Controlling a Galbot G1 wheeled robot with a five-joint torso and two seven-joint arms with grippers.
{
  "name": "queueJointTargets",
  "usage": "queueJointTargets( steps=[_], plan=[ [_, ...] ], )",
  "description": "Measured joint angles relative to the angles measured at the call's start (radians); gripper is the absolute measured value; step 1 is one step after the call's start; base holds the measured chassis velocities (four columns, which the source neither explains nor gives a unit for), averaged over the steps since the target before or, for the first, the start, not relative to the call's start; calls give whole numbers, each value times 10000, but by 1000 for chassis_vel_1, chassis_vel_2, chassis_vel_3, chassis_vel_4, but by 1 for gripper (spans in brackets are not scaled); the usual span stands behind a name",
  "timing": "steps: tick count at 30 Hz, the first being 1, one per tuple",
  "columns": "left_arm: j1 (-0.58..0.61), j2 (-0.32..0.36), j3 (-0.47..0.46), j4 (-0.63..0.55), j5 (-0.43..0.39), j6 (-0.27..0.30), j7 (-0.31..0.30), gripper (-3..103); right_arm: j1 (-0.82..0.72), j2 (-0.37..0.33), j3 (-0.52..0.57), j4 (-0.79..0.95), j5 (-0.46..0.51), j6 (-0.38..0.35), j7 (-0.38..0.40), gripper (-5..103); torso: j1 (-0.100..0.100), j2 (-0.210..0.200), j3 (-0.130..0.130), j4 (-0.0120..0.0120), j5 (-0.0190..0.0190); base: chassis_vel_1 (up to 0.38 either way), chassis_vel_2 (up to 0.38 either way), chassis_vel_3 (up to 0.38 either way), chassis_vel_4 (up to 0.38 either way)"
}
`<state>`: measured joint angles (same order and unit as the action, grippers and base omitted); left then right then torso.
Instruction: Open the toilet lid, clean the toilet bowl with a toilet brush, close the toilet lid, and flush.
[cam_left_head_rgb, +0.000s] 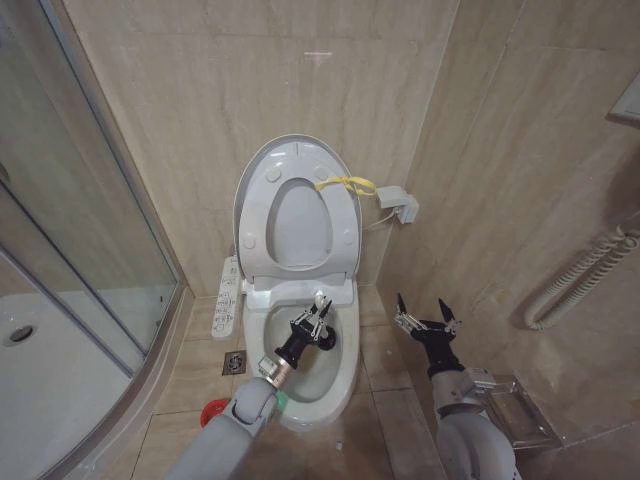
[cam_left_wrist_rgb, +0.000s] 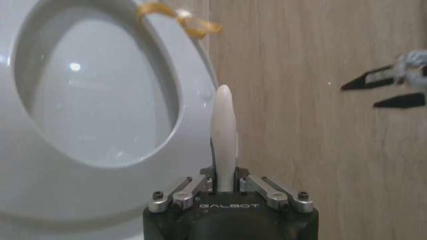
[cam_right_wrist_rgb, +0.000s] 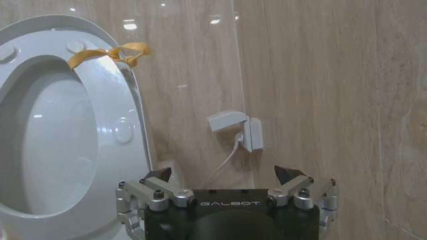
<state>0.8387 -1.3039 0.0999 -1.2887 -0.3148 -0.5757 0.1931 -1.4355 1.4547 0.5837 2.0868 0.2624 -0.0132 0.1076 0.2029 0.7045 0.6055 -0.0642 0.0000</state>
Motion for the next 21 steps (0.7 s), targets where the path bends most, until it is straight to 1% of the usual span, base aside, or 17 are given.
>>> queueJointTargets(
  steps=[2,5,6,8,14,16,17,18,19,21],
  plan=[
    [-125,-24,43,223,-74,-5,42,17,0,0,-1,0,0,0,0,100,0,0,0,0,0,0,0,0,0],
    [-490,-90,198,859,-301,-73,202,17,0,0,-1,0,0,0,0,100,0,0,0,2,0,0,0,0,0],
    [-490,-90,198,859,-301,-73,202,17,0,0,-1,0,0,0,0,100,0,0,0,2,0,0,0,0,0],
    [-784,-173,328,1366,-428,-177,316,17,0,0,0,0,0,0,0,100,0,0,0,1,0,0,0,0,0],
    [-1064,-319,524,1834,-643,-252,470,17,0,0,0,0,0,0,0,100,0,0,0,2,1,0,0,0,0],
    [-1104,-360,553,2029,-719,-314,634,17,0,0,0,0,0,0,0,100,0,0,0,1,0,0,0,0,0],
    [-1131,-369,560,2269,-722,-424,856,17,0,0,0,0,0,0,0,100,0,0,-1,0,0,0,0,0,0],
    [-1131,-369,560,2269,-722,-424,856,17,0,0,0,0,0,0,0,100,0,0,-1,0,0,0,0,0,0],
    [-1153,-374,528,2566,-632,-568,1060,17,0,0,-1,0,0,0,0,100,0,0,-1,2,1,0,0,0,0],
    [-1183,-377,407,2905,-422,-683,1162,17,0,1,0,0,0,0,0,100,0,1,-2,3,0,0,0,0,0]
  ],
)
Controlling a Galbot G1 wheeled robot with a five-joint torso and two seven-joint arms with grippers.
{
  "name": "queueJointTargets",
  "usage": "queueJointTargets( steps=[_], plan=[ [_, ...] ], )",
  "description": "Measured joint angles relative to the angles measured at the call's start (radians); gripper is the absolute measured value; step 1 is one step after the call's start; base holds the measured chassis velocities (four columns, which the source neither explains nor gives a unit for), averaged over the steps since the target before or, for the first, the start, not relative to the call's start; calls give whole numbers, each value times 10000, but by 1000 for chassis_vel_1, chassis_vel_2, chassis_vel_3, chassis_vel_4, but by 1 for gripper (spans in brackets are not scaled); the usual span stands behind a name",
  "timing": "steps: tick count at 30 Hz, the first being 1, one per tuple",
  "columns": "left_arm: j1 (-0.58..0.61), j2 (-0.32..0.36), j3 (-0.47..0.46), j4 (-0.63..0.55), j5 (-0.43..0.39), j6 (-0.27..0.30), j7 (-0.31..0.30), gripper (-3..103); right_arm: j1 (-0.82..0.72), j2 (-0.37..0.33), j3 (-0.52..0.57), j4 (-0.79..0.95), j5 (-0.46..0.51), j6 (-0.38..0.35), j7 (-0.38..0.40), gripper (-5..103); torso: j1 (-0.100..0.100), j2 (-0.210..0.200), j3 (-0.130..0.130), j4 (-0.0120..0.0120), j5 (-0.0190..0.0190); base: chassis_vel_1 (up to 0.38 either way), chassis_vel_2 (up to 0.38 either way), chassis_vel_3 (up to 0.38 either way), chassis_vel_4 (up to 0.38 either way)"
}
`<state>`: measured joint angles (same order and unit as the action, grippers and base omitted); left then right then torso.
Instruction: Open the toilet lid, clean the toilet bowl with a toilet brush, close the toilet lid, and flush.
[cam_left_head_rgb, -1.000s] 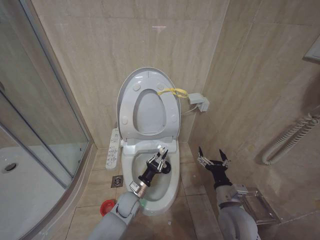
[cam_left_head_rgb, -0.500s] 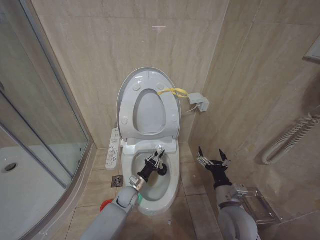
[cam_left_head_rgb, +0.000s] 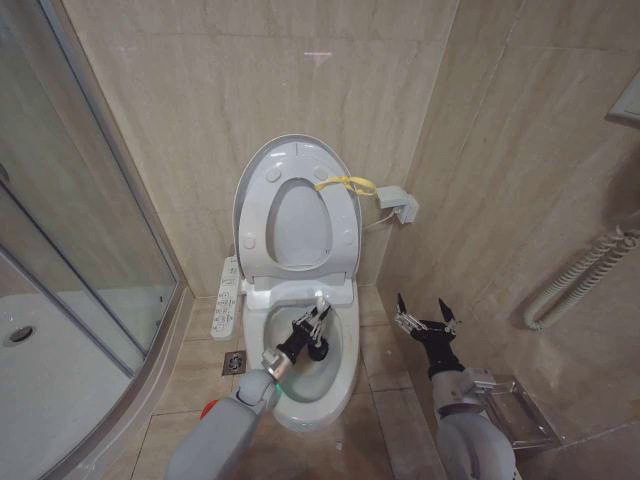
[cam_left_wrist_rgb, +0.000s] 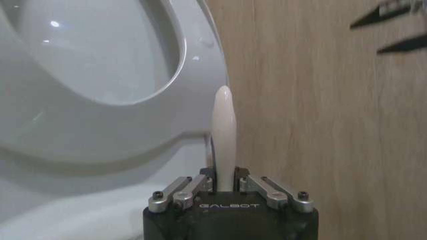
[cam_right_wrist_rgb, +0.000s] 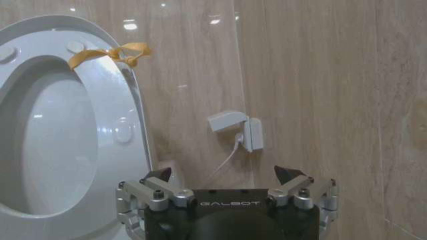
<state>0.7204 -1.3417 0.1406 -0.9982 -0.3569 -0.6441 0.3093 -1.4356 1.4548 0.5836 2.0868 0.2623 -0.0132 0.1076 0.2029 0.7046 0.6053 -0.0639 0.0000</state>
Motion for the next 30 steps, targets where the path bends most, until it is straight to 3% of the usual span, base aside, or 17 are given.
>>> queueJointTargets(
  steps=[4,12,19,23,30],
  plan=[
    [-43,85,-160,188,193,18,-42,17,0,0,0,0,1,-1,-2,100,1,-1,1,2,0,0,0,0,0],
    [157,-17,-51,-1125,165,77,-298,17,0,0,0,0,1,0,0,100,1,-1,1,-5,-1,0,0,0,0],
    [109,-63,-52,-467,112,40,-199,17,0,-1,0,0,0,0,0,100,1,-1,1,0,0,0,0,0,0],
    [13,31,-132,-41,-188,163,-502,17,0,0,0,0,1,0,0,100,1,-1,1,1,0,0,0,0,0],
    [224,138,-336,-905,-133,84,-601,17,0,-1,0,0,1,0,0,100,1,-1,2,-4,-1,0,0,0,0]
  ],
)
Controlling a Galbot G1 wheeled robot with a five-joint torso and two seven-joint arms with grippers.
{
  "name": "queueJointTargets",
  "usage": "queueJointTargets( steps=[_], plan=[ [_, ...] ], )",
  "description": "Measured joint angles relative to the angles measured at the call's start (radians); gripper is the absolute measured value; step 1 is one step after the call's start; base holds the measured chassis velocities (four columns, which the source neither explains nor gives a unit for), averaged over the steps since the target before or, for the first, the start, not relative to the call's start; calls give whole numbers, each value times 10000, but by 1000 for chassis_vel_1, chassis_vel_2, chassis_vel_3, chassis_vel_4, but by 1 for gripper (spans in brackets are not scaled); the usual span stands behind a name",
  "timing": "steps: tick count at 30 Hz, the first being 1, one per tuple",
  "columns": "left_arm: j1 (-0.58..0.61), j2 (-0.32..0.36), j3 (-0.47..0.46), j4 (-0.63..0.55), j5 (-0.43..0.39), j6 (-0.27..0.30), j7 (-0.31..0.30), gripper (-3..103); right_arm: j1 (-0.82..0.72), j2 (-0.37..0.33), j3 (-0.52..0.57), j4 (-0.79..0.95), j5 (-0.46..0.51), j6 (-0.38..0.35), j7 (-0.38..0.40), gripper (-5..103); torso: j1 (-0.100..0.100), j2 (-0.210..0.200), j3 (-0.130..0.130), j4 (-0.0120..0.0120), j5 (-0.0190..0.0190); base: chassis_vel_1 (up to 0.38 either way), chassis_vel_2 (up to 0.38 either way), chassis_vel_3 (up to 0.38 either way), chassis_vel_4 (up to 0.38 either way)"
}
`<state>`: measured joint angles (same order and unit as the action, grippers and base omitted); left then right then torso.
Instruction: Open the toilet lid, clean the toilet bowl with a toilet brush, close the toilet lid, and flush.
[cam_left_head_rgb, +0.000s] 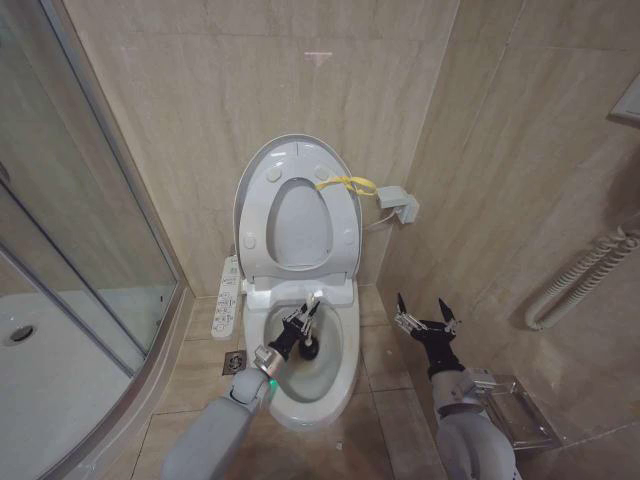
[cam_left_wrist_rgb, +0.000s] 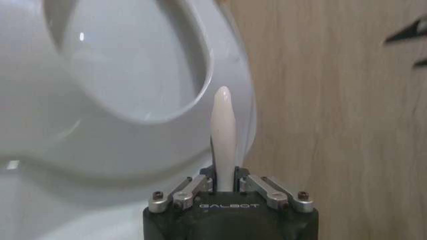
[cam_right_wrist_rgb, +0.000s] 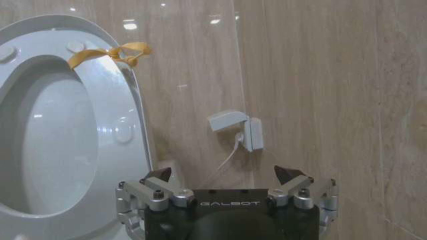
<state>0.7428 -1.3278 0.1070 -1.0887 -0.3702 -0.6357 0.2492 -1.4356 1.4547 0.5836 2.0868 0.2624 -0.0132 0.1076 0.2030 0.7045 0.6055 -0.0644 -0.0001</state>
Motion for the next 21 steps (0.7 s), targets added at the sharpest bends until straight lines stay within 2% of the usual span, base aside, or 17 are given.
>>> queueJointTargets(
  steps=[8,12,18,21],
  plan=[
    [983,177,-401,-1708,443,127,-225,17,0,0,0,0,0,0,0,100,0,0,0,4,0,0,0,0,0],
    [1638,346,-778,-2643,1087,255,-574,17,0,0,0,0,0,0,0,100,0,0,-1,3,0,0,0,0,0],
    [2158,610,-1055,-3735,1327,476,-877,17,0,0,1,0,0,0,0,100,0,0,-1,3,0,0,0,0,0],
    [2693,863,-1331,-4723,1409,644,-1029,17,0,0,1,0,0,0,0,100,0,0,-1,4,0,0,0,0,0]
  ],
)
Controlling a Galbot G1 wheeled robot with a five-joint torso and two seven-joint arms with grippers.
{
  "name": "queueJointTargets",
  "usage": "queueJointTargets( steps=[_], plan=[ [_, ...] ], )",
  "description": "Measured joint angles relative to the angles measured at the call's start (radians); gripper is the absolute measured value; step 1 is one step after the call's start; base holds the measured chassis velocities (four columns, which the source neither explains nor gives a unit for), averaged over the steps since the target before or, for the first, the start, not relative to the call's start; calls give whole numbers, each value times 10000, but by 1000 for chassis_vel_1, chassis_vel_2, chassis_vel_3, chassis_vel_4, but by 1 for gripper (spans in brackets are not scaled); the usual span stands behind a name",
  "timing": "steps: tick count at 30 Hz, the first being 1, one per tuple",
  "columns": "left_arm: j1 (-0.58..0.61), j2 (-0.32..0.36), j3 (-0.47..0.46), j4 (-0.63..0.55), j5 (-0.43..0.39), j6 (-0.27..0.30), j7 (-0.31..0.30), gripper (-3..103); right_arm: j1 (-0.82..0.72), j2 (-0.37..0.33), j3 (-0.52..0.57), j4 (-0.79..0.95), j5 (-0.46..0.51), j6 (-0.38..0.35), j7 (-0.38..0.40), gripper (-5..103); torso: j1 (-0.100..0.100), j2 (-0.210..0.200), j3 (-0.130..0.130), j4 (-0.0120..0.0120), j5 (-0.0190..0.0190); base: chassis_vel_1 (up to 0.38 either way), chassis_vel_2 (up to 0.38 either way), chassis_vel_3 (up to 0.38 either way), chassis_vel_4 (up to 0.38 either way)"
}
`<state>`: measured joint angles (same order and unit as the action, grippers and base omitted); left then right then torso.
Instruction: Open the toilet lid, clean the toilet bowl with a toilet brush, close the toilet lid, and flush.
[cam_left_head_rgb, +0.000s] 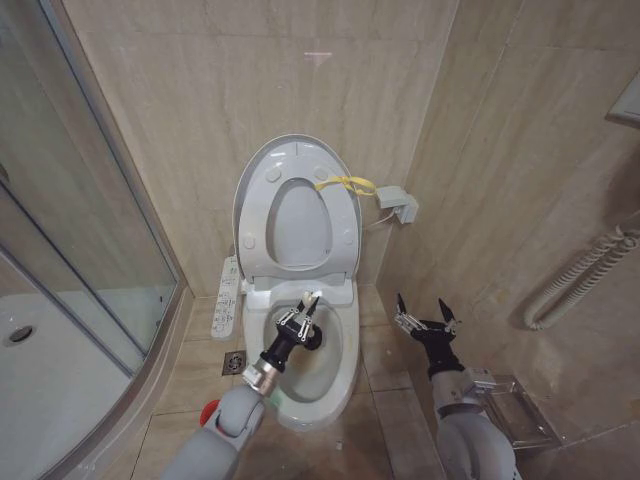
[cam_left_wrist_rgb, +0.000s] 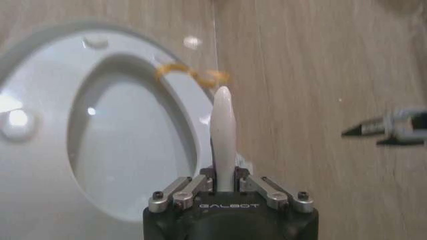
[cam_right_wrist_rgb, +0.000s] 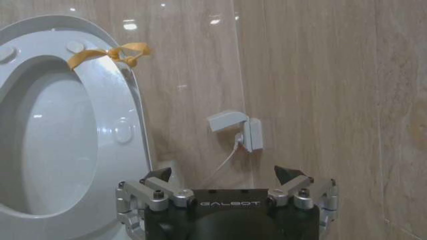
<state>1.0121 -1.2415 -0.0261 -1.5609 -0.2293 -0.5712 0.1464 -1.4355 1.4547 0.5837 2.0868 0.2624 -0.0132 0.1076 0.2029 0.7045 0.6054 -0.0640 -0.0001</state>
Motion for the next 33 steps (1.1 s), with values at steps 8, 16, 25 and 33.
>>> queueJointTargets(
  steps=[8,16,25,33],
  plan=[
    [1381,482,-505,-1948,183,318,-246,17,0,0,0,0,0,0,0,100,0,0,0,0,0,0,0,0,0],
    [2703,843,-1629,-3316,187,515,-426,17,0,0,-1,0,0,0,0,100,-1,0,0,0,-1,0,0,0,0],
    [3771,1192,-2925,-4285,221,528,-478,17,0,0,0,0,0,0,1,100,-1,0,0,-1,-1,0,0,0,0],
    [4845,1177,-4019,-4973,203,491,-623,17,0,0,0,0,0,0,1,100,-1,0,0,-1,-1,0,0,0,0]
  ],
)
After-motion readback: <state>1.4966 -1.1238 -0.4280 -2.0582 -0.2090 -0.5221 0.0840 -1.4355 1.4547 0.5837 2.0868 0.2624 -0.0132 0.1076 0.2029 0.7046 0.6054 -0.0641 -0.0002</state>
